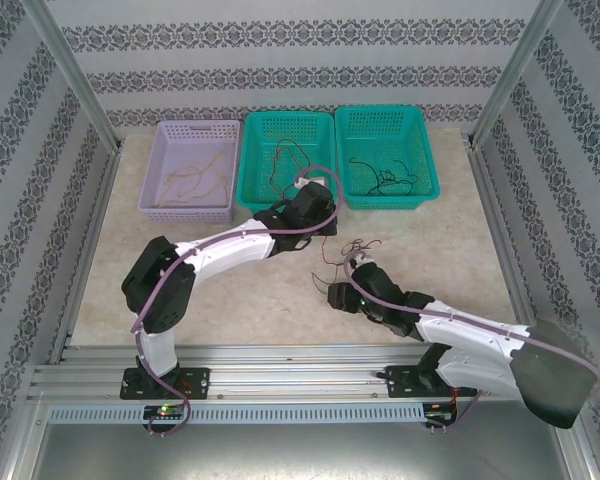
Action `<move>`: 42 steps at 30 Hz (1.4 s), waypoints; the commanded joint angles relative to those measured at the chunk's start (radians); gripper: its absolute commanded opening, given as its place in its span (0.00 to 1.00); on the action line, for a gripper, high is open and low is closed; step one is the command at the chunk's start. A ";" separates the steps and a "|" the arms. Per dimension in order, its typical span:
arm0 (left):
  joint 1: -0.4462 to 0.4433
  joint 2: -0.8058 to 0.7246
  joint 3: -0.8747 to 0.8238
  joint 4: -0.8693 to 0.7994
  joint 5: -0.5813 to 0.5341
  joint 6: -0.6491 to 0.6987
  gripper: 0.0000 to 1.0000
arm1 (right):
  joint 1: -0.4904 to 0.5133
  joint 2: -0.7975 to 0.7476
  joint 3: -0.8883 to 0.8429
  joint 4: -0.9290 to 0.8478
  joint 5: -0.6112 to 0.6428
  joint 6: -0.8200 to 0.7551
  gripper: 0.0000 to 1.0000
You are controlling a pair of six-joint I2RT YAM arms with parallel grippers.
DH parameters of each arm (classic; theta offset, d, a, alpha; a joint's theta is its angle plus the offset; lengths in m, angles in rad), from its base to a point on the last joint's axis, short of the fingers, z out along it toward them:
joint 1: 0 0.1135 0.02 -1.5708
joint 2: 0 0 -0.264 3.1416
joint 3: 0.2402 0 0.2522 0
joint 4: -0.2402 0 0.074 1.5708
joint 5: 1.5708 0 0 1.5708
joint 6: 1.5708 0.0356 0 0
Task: Untangle the cables
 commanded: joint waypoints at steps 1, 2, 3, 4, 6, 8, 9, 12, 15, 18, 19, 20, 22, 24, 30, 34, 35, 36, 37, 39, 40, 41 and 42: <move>-0.019 -0.037 -0.002 0.025 -0.011 -0.036 0.00 | 0.020 0.046 0.022 0.052 0.090 -0.002 0.53; -0.022 -0.043 -0.001 0.024 -0.011 -0.038 0.00 | 0.022 0.056 0.019 0.073 0.100 -0.008 0.53; -0.025 -0.049 -0.004 0.024 -0.012 -0.041 0.00 | 0.022 0.068 0.014 0.101 0.105 -0.015 0.53; -0.027 -0.054 -0.009 0.025 -0.011 -0.042 0.00 | 0.022 0.078 0.015 0.115 0.115 -0.020 0.53; -0.030 -0.067 -0.019 0.028 -0.011 -0.048 0.00 | 0.022 0.104 0.021 0.139 0.129 -0.035 0.52; -0.030 -0.081 -0.031 0.031 -0.012 -0.055 0.00 | 0.026 0.131 0.015 0.191 0.127 -0.041 0.53; -0.031 -0.089 -0.036 0.033 -0.013 -0.056 0.00 | 0.030 0.148 0.014 0.219 0.128 -0.042 0.53; -0.034 -0.103 -0.043 0.034 -0.014 -0.062 0.00 | 0.039 0.201 0.025 0.250 0.164 -0.050 0.53; -0.037 -0.113 -0.048 0.036 -0.015 -0.065 0.00 | 0.054 0.234 0.036 0.257 0.231 -0.055 0.49; -0.039 -0.125 -0.060 0.042 -0.014 -0.073 0.00 | 0.077 0.237 0.043 0.273 0.285 -0.066 0.28; -0.039 -0.131 -0.065 0.045 -0.013 -0.075 0.00 | 0.088 0.230 0.041 0.283 0.310 -0.075 0.21; -0.039 -0.135 -0.066 0.045 -0.011 -0.076 0.00 | 0.097 0.224 0.041 0.293 0.326 -0.090 0.14; -0.039 -0.145 -0.075 0.047 -0.011 -0.078 0.00 | 0.114 0.199 0.038 0.294 0.366 -0.116 0.00; -0.039 -0.159 -0.082 0.041 -0.016 -0.077 0.00 | 0.125 0.144 0.021 0.283 0.400 -0.133 0.00; 0.029 -0.261 -0.108 -0.047 -0.079 0.002 0.00 | 0.125 -0.276 -0.008 -0.081 0.584 -0.085 0.00; 0.140 -0.328 -0.105 -0.118 -0.079 0.065 0.00 | 0.059 -0.566 0.024 -0.352 0.624 -0.088 0.00; 0.162 -0.341 -0.097 -0.137 -0.086 0.084 0.00 | 0.036 -0.613 0.034 -0.398 0.617 -0.091 0.00; 0.189 -0.354 -0.083 -0.159 -0.093 0.108 0.00 | 0.012 -0.657 0.052 -0.447 0.609 -0.095 0.00; 0.211 -0.367 -0.067 -0.179 -0.107 0.134 0.00 | -0.009 -0.692 0.072 -0.487 0.606 -0.107 0.00; 0.250 -0.389 -0.027 -0.216 -0.121 0.181 0.00 | -0.034 -0.720 0.114 -0.547 0.624 -0.133 0.00; 0.267 -0.397 -0.004 -0.235 -0.134 0.211 0.00 | -0.044 -0.724 0.138 -0.567 0.637 -0.153 0.00; 0.280 -0.407 0.017 -0.253 -0.155 0.236 0.00 | -0.050 -0.723 0.159 -0.583 0.648 -0.167 0.00; 0.290 -0.415 0.040 -0.269 -0.180 0.271 0.00 | -0.058 -0.721 0.184 -0.594 0.659 -0.185 0.00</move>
